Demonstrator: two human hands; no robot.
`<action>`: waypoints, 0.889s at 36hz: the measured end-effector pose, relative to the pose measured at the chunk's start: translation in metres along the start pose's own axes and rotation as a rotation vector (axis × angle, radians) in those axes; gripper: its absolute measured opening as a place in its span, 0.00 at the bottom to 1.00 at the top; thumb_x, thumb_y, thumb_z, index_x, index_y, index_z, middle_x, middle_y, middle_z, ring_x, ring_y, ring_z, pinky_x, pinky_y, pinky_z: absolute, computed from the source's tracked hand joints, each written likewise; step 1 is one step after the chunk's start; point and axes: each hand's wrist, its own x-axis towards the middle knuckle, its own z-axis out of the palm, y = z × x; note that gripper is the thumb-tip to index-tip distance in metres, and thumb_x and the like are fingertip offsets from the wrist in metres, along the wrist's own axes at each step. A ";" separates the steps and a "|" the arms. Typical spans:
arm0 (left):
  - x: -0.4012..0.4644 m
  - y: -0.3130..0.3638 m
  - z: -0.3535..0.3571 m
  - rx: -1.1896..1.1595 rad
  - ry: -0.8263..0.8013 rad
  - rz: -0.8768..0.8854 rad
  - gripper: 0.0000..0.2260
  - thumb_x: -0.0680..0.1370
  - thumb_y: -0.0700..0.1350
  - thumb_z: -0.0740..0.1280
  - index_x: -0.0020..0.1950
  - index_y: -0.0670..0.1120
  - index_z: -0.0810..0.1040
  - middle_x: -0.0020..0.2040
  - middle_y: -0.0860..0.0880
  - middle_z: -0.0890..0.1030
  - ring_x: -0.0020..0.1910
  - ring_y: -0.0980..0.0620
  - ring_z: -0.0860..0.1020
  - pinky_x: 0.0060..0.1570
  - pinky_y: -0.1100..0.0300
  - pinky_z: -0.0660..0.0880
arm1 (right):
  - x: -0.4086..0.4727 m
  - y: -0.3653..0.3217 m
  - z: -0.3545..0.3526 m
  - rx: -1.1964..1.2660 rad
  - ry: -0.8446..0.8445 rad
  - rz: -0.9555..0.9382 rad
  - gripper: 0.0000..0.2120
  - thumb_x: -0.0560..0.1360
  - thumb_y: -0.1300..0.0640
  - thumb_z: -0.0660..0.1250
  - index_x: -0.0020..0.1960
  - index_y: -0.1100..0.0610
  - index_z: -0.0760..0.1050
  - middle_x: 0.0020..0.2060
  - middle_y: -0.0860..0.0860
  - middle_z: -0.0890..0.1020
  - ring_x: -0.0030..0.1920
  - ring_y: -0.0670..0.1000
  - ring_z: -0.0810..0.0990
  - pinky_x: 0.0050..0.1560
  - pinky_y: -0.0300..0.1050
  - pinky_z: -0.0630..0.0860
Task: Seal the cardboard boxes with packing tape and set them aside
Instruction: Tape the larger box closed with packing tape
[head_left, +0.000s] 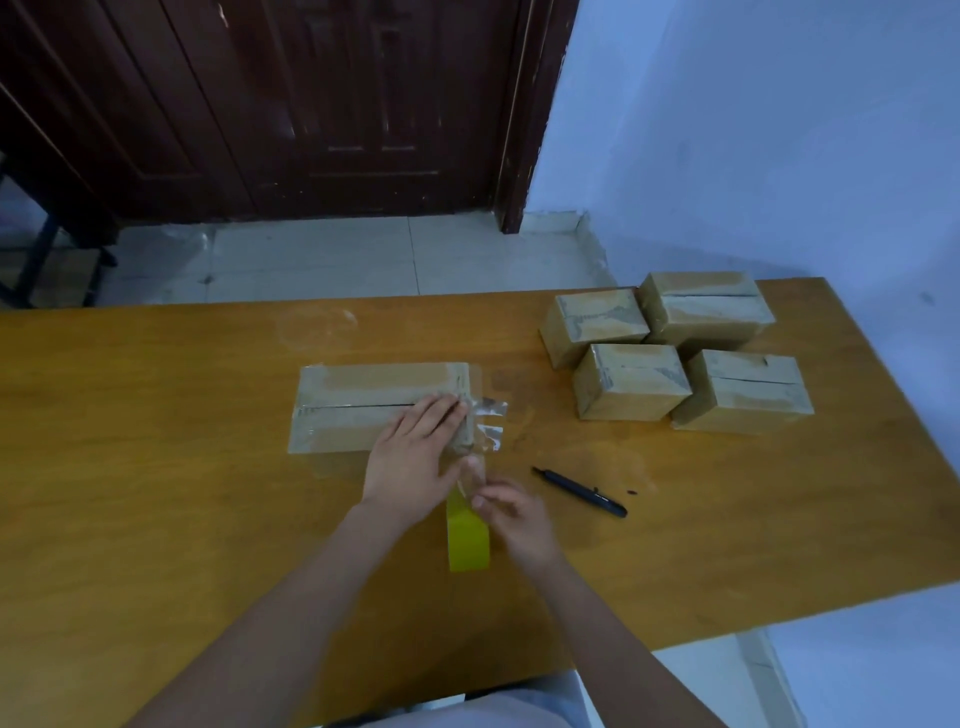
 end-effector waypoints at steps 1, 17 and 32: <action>0.000 0.002 0.004 0.015 0.027 -0.010 0.32 0.77 0.66 0.47 0.74 0.50 0.66 0.73 0.52 0.68 0.73 0.52 0.63 0.71 0.55 0.57 | -0.002 0.000 0.000 -0.040 0.009 -0.028 0.12 0.75 0.57 0.68 0.43 0.39 0.82 0.52 0.44 0.79 0.54 0.37 0.76 0.54 0.31 0.71; 0.016 0.002 0.019 0.076 0.252 -0.030 0.23 0.77 0.57 0.57 0.66 0.46 0.77 0.63 0.49 0.79 0.65 0.50 0.74 0.63 0.55 0.63 | -0.032 0.018 0.002 -0.252 0.220 -0.228 0.07 0.73 0.51 0.66 0.44 0.50 0.82 0.49 0.36 0.80 0.57 0.36 0.72 0.59 0.25 0.62; 0.009 -0.003 0.004 0.121 0.080 0.019 0.36 0.73 0.60 0.68 0.75 0.44 0.63 0.68 0.46 0.75 0.67 0.46 0.73 0.63 0.50 0.71 | -0.007 0.001 -0.028 -0.140 0.259 -0.041 0.09 0.75 0.60 0.68 0.44 0.46 0.80 0.46 0.38 0.81 0.52 0.43 0.79 0.56 0.44 0.74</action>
